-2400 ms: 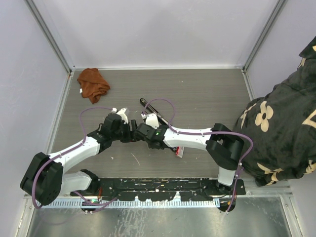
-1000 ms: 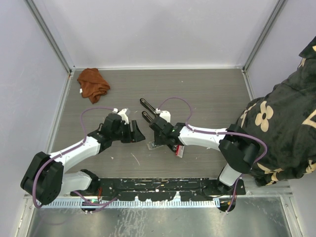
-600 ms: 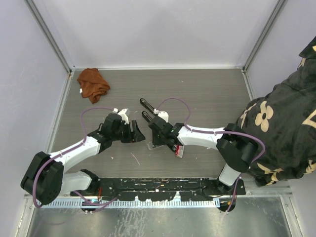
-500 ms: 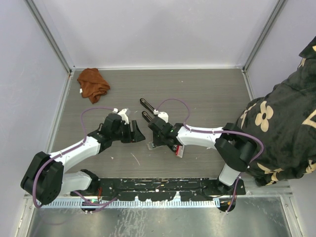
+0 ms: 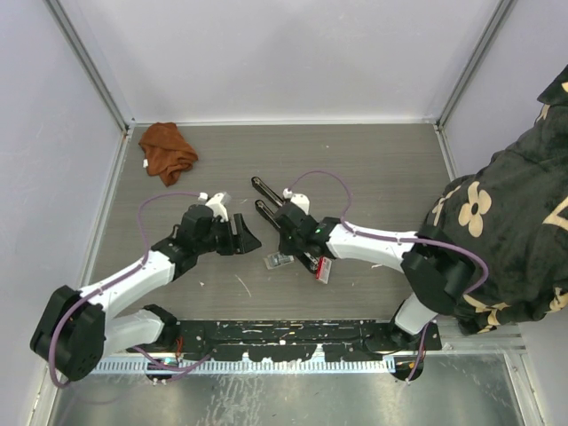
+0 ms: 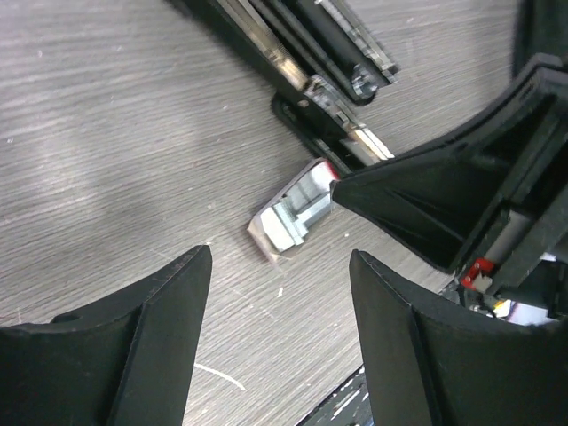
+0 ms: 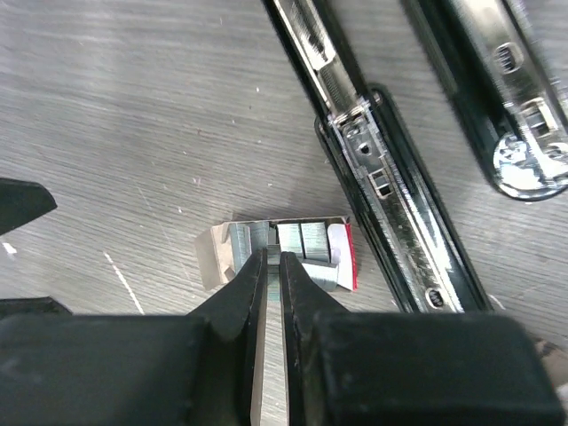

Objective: Load the staples into the stapler
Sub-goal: Pick up the staple from the staple box.

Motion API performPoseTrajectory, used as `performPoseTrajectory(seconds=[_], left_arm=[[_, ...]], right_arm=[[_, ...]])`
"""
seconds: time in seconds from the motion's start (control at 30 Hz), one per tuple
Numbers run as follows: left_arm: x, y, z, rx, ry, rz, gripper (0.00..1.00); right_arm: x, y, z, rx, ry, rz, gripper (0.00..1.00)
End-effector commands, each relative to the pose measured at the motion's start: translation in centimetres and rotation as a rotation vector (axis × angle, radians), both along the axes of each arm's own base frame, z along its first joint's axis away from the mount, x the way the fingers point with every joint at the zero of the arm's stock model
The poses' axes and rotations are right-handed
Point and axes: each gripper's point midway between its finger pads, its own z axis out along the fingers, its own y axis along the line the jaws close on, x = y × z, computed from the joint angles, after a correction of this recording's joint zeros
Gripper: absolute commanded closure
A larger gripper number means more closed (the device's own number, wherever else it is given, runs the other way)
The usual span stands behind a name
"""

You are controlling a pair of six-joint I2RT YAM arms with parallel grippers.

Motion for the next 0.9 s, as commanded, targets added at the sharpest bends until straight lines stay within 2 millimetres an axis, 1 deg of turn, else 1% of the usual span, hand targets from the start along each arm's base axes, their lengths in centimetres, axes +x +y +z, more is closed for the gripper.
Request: performPoseTrajectory(seconds=[0.0, 0.03, 0.17, 0.3, 0.4, 0.47, 0.57, 0.67, 0.77, 0.87], left_arm=[[1.2, -0.9, 5.5, -0.135, -0.19, 0.0, 0.34], [1.1, -1.0, 6.2, -0.161, -0.213, -0.007, 0.33], [0.1, -1.9, 8.8, -0.252, -0.285, -0.049, 0.27], [-0.6, -3.2, 9.9, -0.232, -0.325, -0.079, 0.22], [-0.9, -4.4, 8.8, -0.178, -0.273, -0.105, 0.22], [-1.0, -5.1, 8.5, -0.17, -0.259, -0.118, 0.22], [-1.3, -5.9, 8.3, -0.168, -0.248, -0.133, 0.24], [-1.5, -6.3, 8.3, -0.186, -0.244, -0.134, 0.27], [-1.5, -6.6, 8.5, -0.196, -0.242, -0.133, 0.33], [-1.4, -6.7, 8.4, -0.193, -0.242, -0.124, 0.35]], right_arm=[[1.5, 0.6, 5.2, 0.197, -0.065, -0.007, 0.91], [1.8, 0.6, 6.0, 0.244, -0.066, -0.014, 0.91], [1.4, 1.2, 8.8, 0.434, -0.05, 0.001, 0.91], [0.8, 1.6, 10.8, 0.551, -0.034, 0.005, 0.91], [0.3, 2.0, 12.0, 0.61, -0.025, 0.012, 0.91], [0.0, 2.1, 12.6, 0.642, -0.025, 0.013, 0.91], [-0.3, 1.9, 13.1, 0.664, -0.022, 0.008, 0.91], [-0.6, 1.7, 13.5, 0.68, -0.025, 0.006, 0.9], [-0.7, 1.5, 13.7, 0.686, -0.028, 0.001, 0.9], [-0.9, 1.5, 13.8, 0.689, -0.024, 0.006, 0.9]])
